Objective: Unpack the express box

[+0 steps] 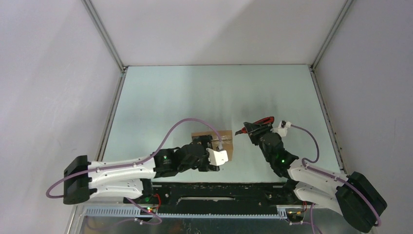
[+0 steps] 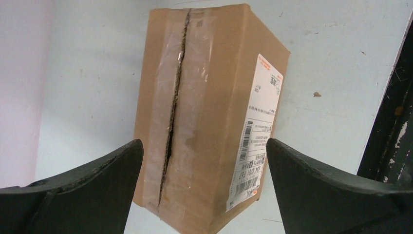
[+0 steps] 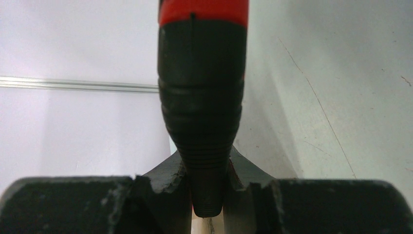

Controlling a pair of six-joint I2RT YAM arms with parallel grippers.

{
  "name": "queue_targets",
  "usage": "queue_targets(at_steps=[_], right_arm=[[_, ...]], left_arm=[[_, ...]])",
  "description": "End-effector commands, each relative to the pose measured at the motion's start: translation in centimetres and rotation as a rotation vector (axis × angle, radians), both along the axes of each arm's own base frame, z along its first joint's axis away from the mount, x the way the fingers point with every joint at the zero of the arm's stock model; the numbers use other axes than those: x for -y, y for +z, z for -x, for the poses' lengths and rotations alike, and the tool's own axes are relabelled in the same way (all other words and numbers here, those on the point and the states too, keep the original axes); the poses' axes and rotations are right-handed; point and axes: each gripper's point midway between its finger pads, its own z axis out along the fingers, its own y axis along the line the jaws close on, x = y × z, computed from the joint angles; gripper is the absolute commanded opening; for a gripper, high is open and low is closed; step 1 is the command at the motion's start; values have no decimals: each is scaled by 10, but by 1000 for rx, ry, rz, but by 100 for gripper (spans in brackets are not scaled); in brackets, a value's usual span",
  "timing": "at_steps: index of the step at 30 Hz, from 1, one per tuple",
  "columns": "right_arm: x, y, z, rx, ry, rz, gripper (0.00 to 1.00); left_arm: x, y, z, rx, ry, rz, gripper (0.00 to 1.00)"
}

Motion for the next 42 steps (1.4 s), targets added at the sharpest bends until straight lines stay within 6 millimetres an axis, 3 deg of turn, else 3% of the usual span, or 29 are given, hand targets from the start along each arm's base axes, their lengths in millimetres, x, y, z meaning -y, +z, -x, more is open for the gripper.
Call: queue_targets(at_steps=[1,20,42], right_arm=[[4,16,-5,48,-45,-46,0],[0,10,-18,33,-51,-89,0],[-13,7,-10,6,-2,-117,0]], left_arm=[[25,31,-5,55,-44,87,100],[22,22,-8,48,0,112,100],[36,16,-7,25,-8,115,100]])
